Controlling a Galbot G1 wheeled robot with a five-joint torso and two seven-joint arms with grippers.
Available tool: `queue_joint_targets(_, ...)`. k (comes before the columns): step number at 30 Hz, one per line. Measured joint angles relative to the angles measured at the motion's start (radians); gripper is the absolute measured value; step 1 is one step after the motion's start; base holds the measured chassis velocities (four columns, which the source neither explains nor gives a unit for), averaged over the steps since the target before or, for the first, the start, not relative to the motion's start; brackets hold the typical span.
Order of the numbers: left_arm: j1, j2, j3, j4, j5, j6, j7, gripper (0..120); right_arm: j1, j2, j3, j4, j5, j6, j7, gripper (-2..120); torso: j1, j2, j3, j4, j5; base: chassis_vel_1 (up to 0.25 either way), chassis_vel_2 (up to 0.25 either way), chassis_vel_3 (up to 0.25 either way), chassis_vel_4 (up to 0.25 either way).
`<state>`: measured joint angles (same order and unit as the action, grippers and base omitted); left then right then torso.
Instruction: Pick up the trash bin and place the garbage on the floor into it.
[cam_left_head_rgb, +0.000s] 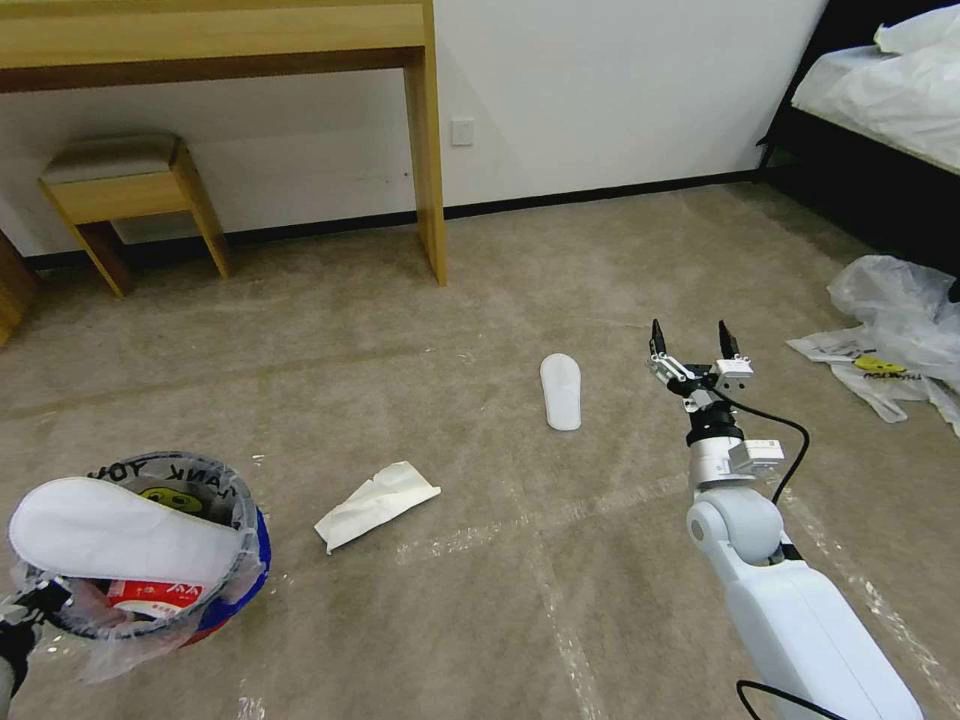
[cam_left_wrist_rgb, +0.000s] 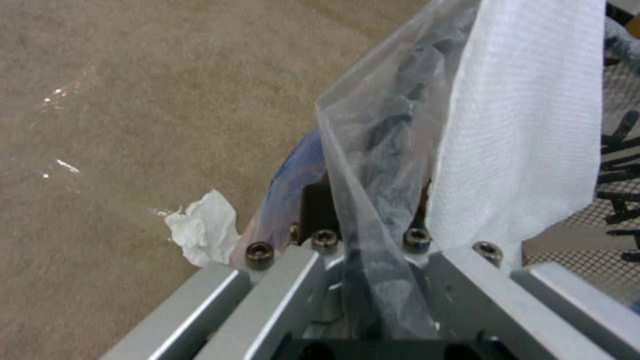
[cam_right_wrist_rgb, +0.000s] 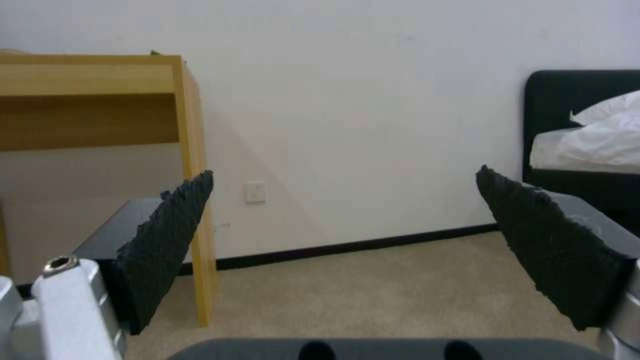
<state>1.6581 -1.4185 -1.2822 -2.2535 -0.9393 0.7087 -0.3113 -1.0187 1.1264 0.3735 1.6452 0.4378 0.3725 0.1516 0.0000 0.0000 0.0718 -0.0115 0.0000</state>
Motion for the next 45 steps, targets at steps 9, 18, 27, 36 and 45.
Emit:
queue_joint_targets(9, 0.002, 0.004, -0.003, -0.001, 0.0, 0.0, 0.0, 1, 0.001, 0.0, -0.001, 0.005, 0.0, 0.0, 0.001, 100, 0.0, 0.0, 0.0, 0.0, 0.0, 0.0, 0.0, 0.0, 0.0)
queue_joint_targets(18, 0.003, 0.008, -0.007, 0.002, 0.001, 0.0, 0.0, 1, 0.0, -0.001, -0.004, 0.013, 0.009, -0.001, 0.006, 100, 0.0, 0.0, 0.0, 0.0, 0.0, 0.0, 0.0, 0.0, 0.0)
queue_joint_targets(27, 0.003, 0.011, -0.017, 0.011, -0.002, 0.001, 0.0, 1, 0.01, -0.004, -0.008, 0.003, 0.011, -0.002, 0.007, 100, 0.0, 0.0, 0.0, -0.0001, 0.0, 0.0, 0.0, 0.0, 0.0)
queue_joint_targets(36, 0.001, 0.01, -0.024, 0.017, -0.003, 0.001, 0.0, 1, 0.026, -0.01, -0.018, -0.004, 0.018, -0.002, 0.006, 100, 0.0, 0.0, 0.0, -0.0001, -0.0001, 0.0, 0.0, 0.0, 0.0)
queue_joint_targets(45, -0.006, 0.008, -0.024, 0.024, -0.003, 0.001, 0.0, 1, 0.03, -0.01, -0.031, -0.01, 0.021, -0.002, 0.001, 100, 0.0, 0.0, 0.0, 0.0, 0.0001, 0.0, 0.0, 0.0, 0.0)
